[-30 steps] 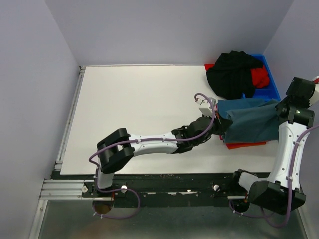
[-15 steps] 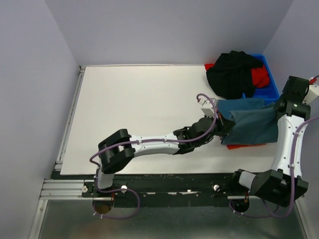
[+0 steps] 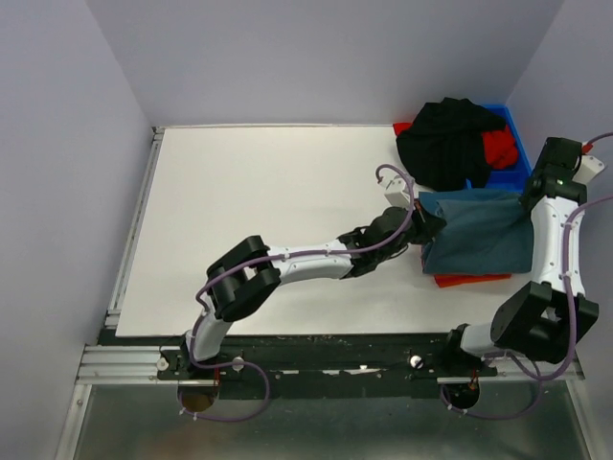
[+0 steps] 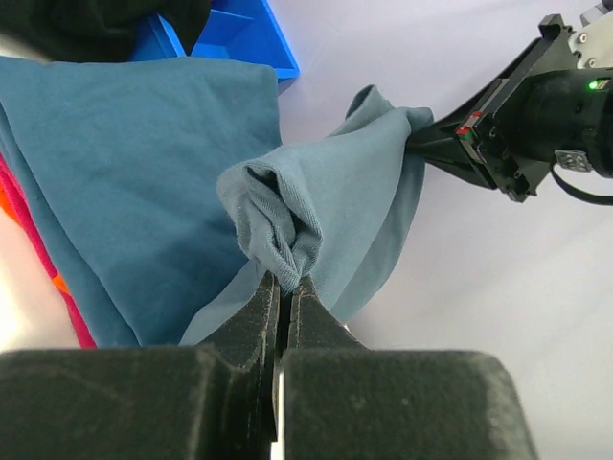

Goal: Fold and stack the t-shirts
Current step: Put the neatly folded tshirt into the corner of the board with both arms

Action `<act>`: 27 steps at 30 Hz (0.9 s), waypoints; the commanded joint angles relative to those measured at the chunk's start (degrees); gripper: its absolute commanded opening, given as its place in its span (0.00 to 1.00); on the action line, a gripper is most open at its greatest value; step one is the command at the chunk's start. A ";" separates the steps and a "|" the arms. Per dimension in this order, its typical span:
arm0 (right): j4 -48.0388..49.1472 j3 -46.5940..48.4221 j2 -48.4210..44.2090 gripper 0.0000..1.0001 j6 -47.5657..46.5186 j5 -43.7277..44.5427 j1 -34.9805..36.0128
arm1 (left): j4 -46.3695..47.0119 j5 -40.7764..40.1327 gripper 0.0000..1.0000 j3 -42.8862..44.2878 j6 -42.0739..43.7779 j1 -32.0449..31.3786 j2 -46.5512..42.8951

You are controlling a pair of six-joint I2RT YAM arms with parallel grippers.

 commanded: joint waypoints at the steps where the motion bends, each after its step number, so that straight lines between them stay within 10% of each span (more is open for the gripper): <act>1: 8.23 4.14 4.15 0.01 -0.39 -0.23 -1.01 | 0.52 4.01 0.00 4.03 -0.74 2.43 4.33; 14: 12.10 16.36 22.43 0.04 -3.38 -12.89 -0.66 | 3.16 5.86 0.00 13.70 -4.96 8.85 18.21; 18: 12.37 17.94 24.90 0.49 -2.42 -13.08 -0.48 | -0.51 9.11 0.58 20.37 -3.56 10.08 22.26; 20: 11.57 17.95 23.59 0.54 -1.98 -12.81 -0.40 | -3.86 8.51 0.70 21.63 -2.51 10.43 21.75; 24: 13.51 13.65 16.65 0.49 -1.72 -11.41 -0.40 | -3.25 4.64 0.74 17.23 1.18 10.78 17.18; 27: 12.28 9.26 11.47 0.23 1.00 -11.66 -0.40 | -3.96 2.79 0.70 15.57 4.08 11.13 14.46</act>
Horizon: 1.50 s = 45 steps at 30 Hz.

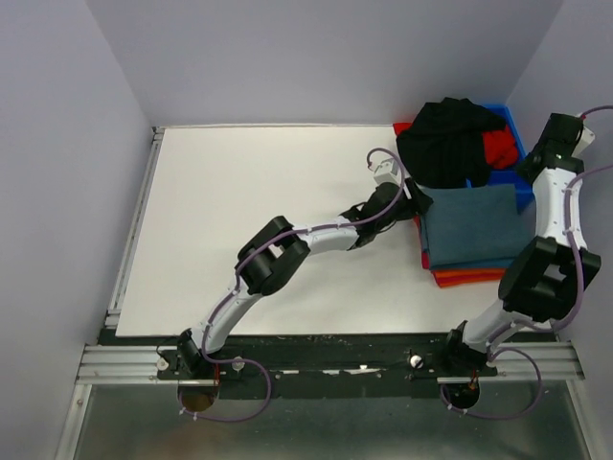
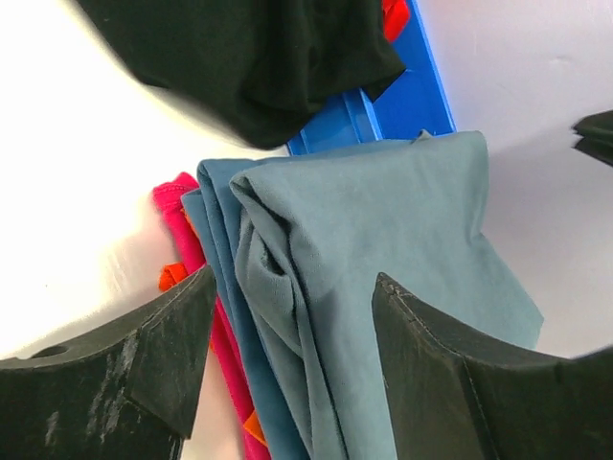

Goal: Fold and stack the t-shirts
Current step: Put the neatly folded tshirt into the corner of the board with both arms

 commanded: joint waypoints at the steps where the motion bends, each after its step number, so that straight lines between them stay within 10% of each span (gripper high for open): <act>1: 0.00 -5.07 -9.43 0.11 4.67 1.25 -0.31 | -0.64 -3.05 0.67 -2.38 5.88 0.21 -6.99; 5: -1.95 -12.62 -14.71 0.01 9.08 3.35 -0.75 | -3.08 -1.29 0.38 0.32 10.97 0.12 -7.44; 10: -6.42 -17.99 -18.06 0.01 13.29 9.33 -1.54 | -8.81 -5.07 0.35 2.44 16.42 0.38 -8.23; 15: -11.52 -19.75 -16.75 0.01 19.89 9.95 -1.89 | -14.41 4.41 0.00 15.94 18.89 -0.93 -0.43; 32: -8.01 -29.08 -4.44 0.01 30.35 9.41 -4.88 | -21.20 10.58 0.00 34.08 5.54 0.82 20.69; 45: -3.62 -20.91 -17.19 0.01 20.34 5.31 -4.79 | -17.42 7.94 0.03 17.05 12.31 0.65 0.31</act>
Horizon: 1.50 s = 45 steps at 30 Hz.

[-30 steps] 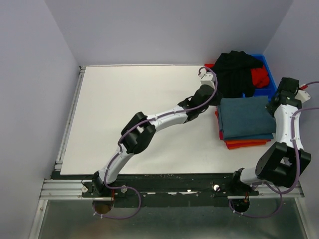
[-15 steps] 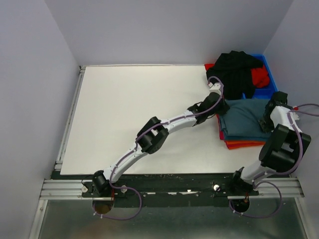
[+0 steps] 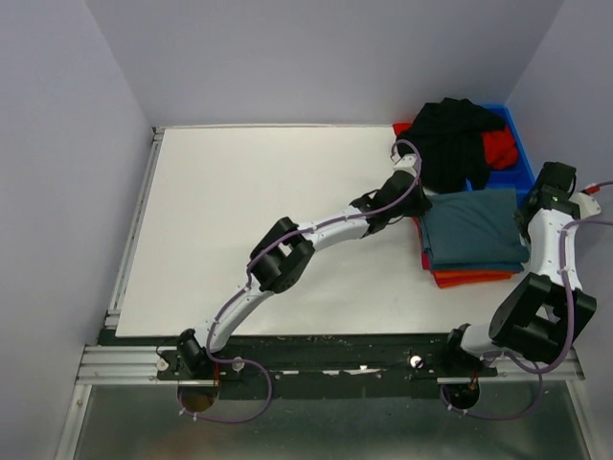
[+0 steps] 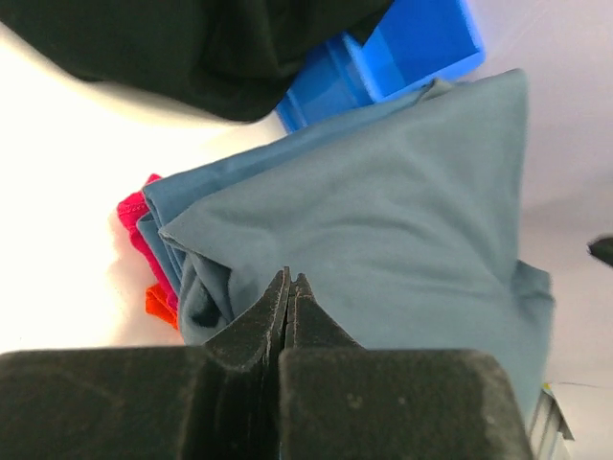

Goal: Fold and stack the t-shirts
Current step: Put the neatly folded tshirt into the corner of the board with both arms

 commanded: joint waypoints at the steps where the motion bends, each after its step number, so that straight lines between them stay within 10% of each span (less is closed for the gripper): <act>1: 3.72 4.95 1.45 0.01 -3.79 -5.25 -0.33 | 0.26 -0.37 0.03 -5.60 1.31 -0.25 -10.84; 10: 5.57 13.66 14.02 0.01 -5.55 -15.20 0.46 | 0.43 8.42 0.00 -17.21 -3.00 -5.34 -15.87; 36: 2.06 22.62 33.36 0.01 -1.69 -6.15 2.74 | -1.93 10.62 0.00 -15.55 1.48 -8.16 -6.90; 45: 3.46 19.65 20.47 0.01 -4.76 -3.25 4.50 | -2.20 8.25 0.00 -21.35 5.52 -7.99 -16.56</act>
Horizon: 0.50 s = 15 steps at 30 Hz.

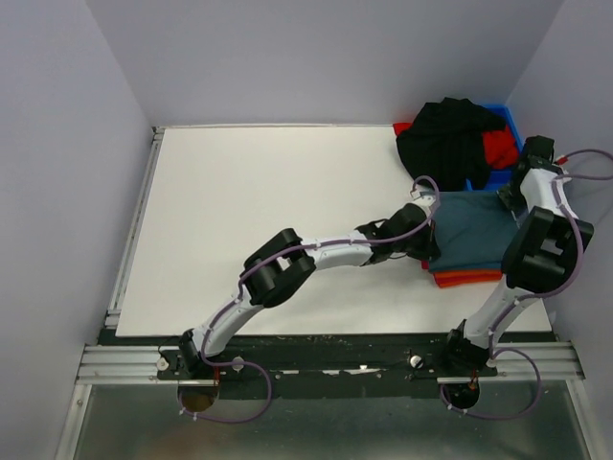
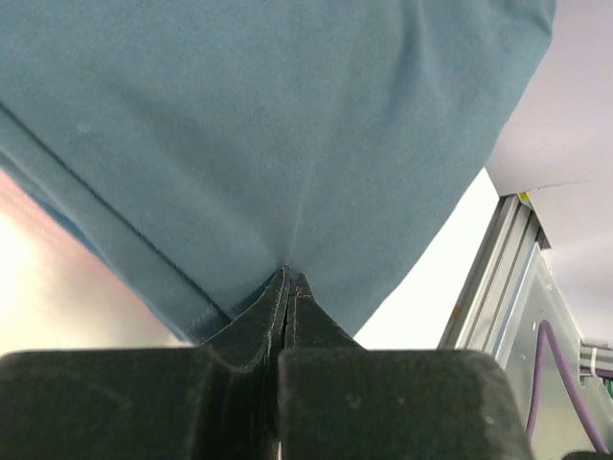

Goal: Fold and stack the t-shirts
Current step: Put the neatly folded tshirt into the corner of the board with both arms

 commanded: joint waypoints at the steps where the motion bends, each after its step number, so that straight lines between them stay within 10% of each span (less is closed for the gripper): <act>1: 1.91 -2.15 -11.23 0.01 -3.29 1.52 0.87 | -4.01 -1.32 0.00 -3.86 4.87 -0.09 -8.30; 11: 22.48 -22.27 -36.11 0.17 -14.47 -22.05 10.96 | -3.32 -5.63 0.08 -24.85 9.52 8.33 -29.74; 15: 26.35 -27.46 -41.83 0.61 -14.56 -21.62 19.57 | -6.02 -12.38 0.13 -31.81 14.27 12.29 -38.09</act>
